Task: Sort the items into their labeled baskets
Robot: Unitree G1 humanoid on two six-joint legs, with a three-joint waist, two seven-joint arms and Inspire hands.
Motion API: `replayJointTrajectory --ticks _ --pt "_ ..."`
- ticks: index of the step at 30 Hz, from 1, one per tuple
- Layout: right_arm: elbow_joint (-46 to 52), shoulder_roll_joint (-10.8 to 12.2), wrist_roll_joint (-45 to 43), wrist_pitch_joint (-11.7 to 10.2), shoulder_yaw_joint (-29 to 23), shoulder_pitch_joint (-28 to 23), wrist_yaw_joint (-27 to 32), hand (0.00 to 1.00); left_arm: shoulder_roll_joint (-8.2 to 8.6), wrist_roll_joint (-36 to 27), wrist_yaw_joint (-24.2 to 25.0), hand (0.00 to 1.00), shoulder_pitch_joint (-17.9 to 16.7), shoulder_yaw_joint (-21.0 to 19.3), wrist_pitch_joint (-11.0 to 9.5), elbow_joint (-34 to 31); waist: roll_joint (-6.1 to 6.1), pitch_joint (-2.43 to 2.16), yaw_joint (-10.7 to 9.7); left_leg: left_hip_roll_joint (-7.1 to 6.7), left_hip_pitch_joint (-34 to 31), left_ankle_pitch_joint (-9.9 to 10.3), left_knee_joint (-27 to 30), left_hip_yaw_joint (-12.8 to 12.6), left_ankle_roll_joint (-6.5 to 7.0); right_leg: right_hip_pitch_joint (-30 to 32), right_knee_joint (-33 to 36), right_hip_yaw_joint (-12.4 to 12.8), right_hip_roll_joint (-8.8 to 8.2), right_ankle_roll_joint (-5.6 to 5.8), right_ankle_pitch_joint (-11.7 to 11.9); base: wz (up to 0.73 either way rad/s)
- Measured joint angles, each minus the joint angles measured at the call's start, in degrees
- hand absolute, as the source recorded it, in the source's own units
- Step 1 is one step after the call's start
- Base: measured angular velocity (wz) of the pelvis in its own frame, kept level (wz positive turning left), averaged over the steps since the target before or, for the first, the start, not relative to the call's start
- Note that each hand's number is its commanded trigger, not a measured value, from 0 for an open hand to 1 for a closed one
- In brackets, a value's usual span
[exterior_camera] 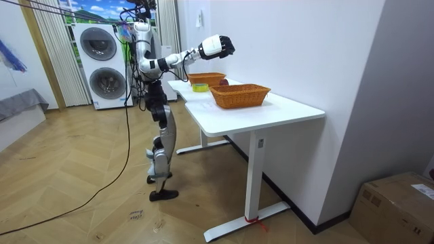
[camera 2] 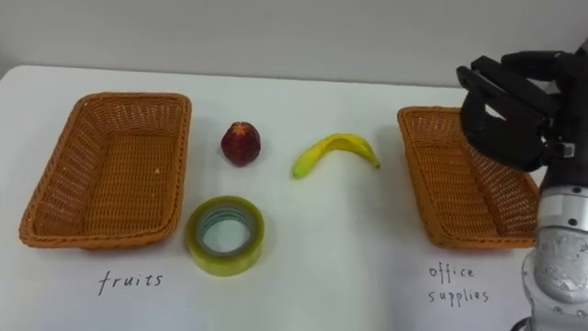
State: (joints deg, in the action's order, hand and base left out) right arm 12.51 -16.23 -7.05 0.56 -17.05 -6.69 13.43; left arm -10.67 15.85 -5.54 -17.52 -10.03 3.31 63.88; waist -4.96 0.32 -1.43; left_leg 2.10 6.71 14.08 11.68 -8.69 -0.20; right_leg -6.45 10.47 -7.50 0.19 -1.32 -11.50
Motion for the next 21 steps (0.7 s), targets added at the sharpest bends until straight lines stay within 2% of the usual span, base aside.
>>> replayJointTrajectory --ticks 8,16,21 --pt "-3.59 -0.02 -0.18 -0.14 -0.01 -0.07 0.96 1.00 -0.05 0.01 0.48 0.00 -0.07 0.04 0.16 -0.37 -0.20 -0.32 -0.12 0.00 0.13 -0.01 0.03 0.01 0.00 -0.08 0.13 0.01 -0.01 0.00 0.00 0.00" --pt "-6.38 -0.20 0.05 -0.08 0.05 -0.06 -0.62 1.00 -0.04 -0.07 1.16 0.00 -0.12 0.04 0.41 -0.41 -0.12 -0.19 0.19 -0.02 0.74 0.00 -0.11 -0.09 0.00 -0.05 0.09 0.82 0.04 0.02 -0.04 -0.01" --pt "-7.43 -1.17 -0.40 0.16 0.12 -0.07 -2.42 1.00 -0.04 -0.03 1.19 0.00 0.00 -0.30 0.40 -0.53 -0.18 -0.36 0.32 0.03 0.87 0.00 -0.25 -0.43 0.00 0.22 0.23 1.02 0.14 0.01 -0.02 -0.03"
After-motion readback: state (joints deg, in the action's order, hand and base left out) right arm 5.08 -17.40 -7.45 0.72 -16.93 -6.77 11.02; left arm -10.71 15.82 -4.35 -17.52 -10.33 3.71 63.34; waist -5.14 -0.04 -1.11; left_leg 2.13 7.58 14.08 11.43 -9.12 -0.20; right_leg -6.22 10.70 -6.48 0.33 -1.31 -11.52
